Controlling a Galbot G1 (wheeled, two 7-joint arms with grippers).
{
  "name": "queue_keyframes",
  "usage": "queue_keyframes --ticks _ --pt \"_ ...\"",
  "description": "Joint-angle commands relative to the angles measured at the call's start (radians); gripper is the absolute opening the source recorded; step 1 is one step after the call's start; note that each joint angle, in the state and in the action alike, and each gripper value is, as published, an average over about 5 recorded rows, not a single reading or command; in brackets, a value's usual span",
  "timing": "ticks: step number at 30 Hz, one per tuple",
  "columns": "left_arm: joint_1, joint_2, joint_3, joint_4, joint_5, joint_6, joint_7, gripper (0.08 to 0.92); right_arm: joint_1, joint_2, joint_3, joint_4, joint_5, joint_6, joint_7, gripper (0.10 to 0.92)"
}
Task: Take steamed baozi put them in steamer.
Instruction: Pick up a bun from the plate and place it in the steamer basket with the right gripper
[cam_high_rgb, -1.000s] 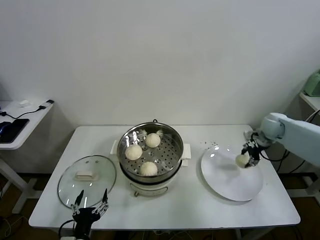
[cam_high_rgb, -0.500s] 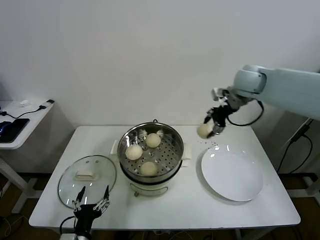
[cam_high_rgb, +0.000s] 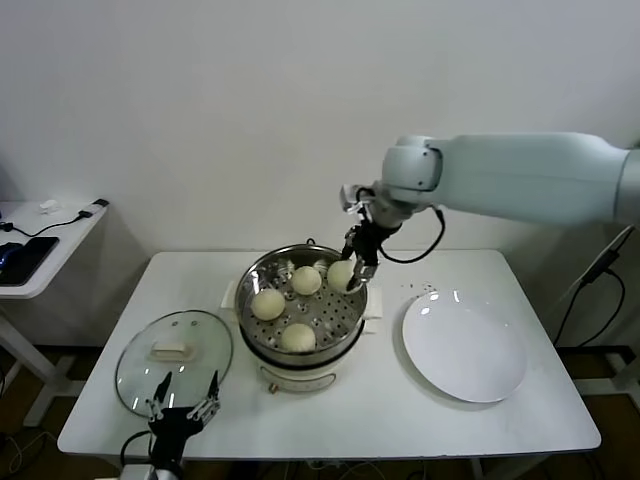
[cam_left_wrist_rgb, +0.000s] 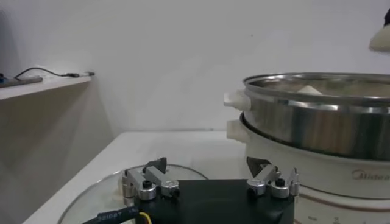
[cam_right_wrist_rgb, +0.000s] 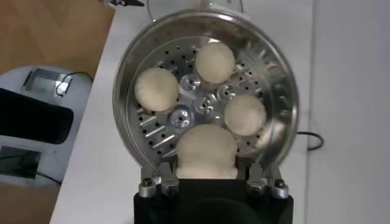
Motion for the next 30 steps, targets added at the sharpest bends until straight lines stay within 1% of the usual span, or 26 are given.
queue_keyframes --ticks 1,12,22,25,30 --pt "-0.002 0.004 0.0 0.002 -0.001 0.001 0.001 0.823 -0.13 0.068 0.006 -0.028 -0.011 -0.04 0.057 0.636" --pt "-0.001 0.001 0.001 0.0 -0.005 0.0 -0.001 0.823 -0.189 0.05 0.038 -0.072 -0.06 -0.023 0.085 0.636" --pt "0.006 -0.004 0.002 -0.003 -0.005 -0.005 -0.004 0.823 -0.211 0.047 0.054 -0.088 -0.074 -0.018 0.083 0.649" --pt "0.009 -0.005 0.001 -0.005 -0.005 -0.007 -0.004 0.823 -0.208 0.046 0.055 -0.091 -0.078 -0.007 0.079 0.675" --pt "0.011 -0.006 -0.001 -0.014 -0.006 -0.005 -0.004 0.823 -0.175 0.031 0.055 -0.092 -0.067 0.045 0.014 0.783"
